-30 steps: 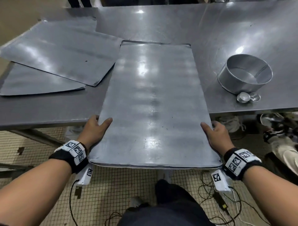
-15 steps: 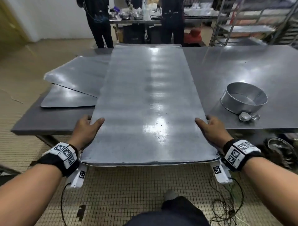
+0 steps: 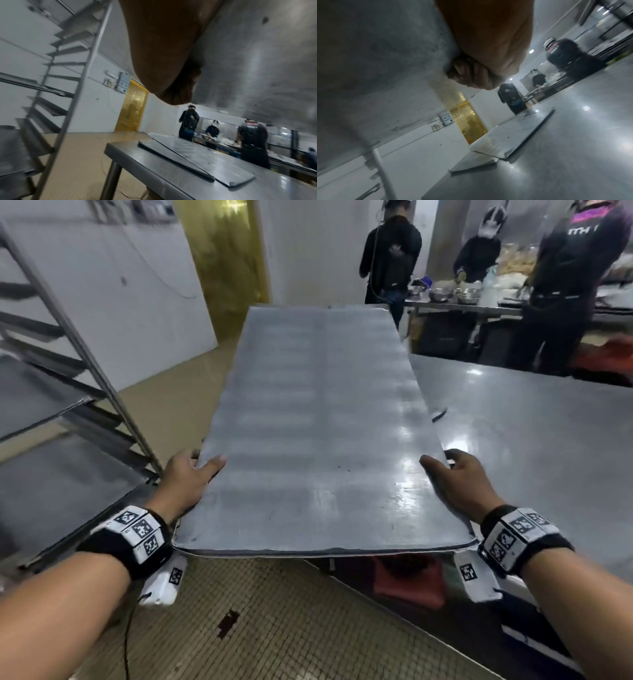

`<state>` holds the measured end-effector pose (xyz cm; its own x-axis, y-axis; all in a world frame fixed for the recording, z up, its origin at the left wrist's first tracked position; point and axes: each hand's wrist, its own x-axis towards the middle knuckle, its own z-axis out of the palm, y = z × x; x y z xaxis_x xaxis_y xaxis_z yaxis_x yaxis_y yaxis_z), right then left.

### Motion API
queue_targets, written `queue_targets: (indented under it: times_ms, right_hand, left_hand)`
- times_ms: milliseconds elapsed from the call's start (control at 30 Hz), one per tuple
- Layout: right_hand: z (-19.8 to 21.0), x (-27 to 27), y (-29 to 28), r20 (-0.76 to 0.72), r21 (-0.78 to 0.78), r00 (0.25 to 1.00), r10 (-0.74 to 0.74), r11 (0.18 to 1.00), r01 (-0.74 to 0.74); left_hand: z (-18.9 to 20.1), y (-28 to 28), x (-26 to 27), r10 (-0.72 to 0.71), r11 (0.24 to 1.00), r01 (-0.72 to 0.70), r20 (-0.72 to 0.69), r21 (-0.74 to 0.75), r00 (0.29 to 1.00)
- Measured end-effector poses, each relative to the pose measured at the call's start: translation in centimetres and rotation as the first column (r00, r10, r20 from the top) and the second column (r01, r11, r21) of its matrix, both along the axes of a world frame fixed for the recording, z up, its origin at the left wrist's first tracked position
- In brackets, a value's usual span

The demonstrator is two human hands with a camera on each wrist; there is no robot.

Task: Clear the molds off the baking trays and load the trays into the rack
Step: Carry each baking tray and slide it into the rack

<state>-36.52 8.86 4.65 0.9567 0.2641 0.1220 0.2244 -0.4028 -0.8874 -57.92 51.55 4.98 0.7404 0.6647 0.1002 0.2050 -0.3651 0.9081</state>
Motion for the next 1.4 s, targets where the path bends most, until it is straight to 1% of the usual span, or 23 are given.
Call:
queue_targets:
  times_ms: [133,200,267,367,433,500,567,633,733,800,867,1000,1133,1267,1400]
  right_hand:
    - [0.3,2.8,4.0,-0.015,0.068,0.980,0.196,0.978,-0.195]
    - [0.6,4.2,6.2,-0.012,0.058,0.967,0.253,0.966,-0.252]
    - [1.1,4.9,8.6,-0.011,0.070,0.943,0.332,0.941,-0.330]
    - [1.9,5.5,12.2,-0.021,0.110,0.884,0.467,0.880,-0.463]
    - [1.9,5.8,14.7,-0.066,0.132,0.854,0.516,0.853,-0.505]
    - [1.9,5.7,17.2,-0.078,0.166,0.810,0.581,0.809,-0.564]
    - [2.4,4.8,19.2,-0.096,0.130,0.766,0.636,0.771,-0.624]
    - [3.0,3.4,20.8,-0.108,0.116,0.704,0.702,0.712,-0.693]
    - [3.1,1.5,23.3,-0.135,0.095,0.652,0.746,0.665,-0.741]
    - [2.7,0.7,24.5,-0.168,0.119,0.587,0.792,0.608,-0.785]
    - [1.9,-0.1,25.8,-0.189,0.082,0.571,0.799,0.593,-0.801]
    - [1.3,-1.9,26.7,-0.132,-0.057,0.534,0.835,0.532,-0.845]
    - [0.5,-2.9,27.4,-0.129,-0.202,0.528,0.839,0.499,-0.843]
    - [-1.2,-3.3,29.2,-0.144,-0.227,0.545,0.826,0.508,-0.831]
    - [-2.0,-3.6,31.6,-0.147,-0.248,0.549,0.823,0.506,-0.826]
  left_hand:
    - [1.6,0.1,-4.1,0.178,0.984,-0.178,0.020,-0.016,0.984]
    - [2.4,-0.4,-6.2,0.270,0.963,-0.269,0.018,-0.010,0.963]
    - [2.9,-1.2,-8.4,0.351,0.936,-0.350,0.048,-0.029,0.935]
    - [2.9,-2.3,-11.7,0.474,0.881,-0.472,0.053,-0.037,0.879]
    - [2.9,-3.2,-14.0,0.533,0.846,-0.533,0.061,-0.016,0.844]
    - [2.9,-4.2,-16.1,0.588,0.809,-0.588,0.052,-0.007,0.807]
    - [3.3,-5.5,-18.1,0.647,0.761,-0.648,0.043,0.017,0.761]
    - [2.9,-6.0,-20.2,0.688,0.726,-0.688,0.033,-0.006,0.725]
    - [2.3,-6.9,-23.3,0.741,0.671,-0.741,-0.013,-0.032,0.671]
    - [1.8,-7.7,-24.9,0.771,0.634,-0.772,-0.038,-0.047,0.635]
    - [1.3,-8.6,-26.2,0.792,0.605,-0.795,-0.066,-0.040,0.607]
    - [0.0,-9.3,-28.4,0.807,0.570,-0.820,-0.153,-0.047,0.570]
    - [-1.0,-9.7,-29.0,0.818,0.538,-0.842,-0.213,-0.043,0.534]
    - [-2.6,-8.8,-29.7,0.819,0.523,-0.851,-0.249,-0.046,0.517]
    - [-3.8,-6.2,-30.6,0.808,0.524,-0.850,-0.287,-0.051,0.515]
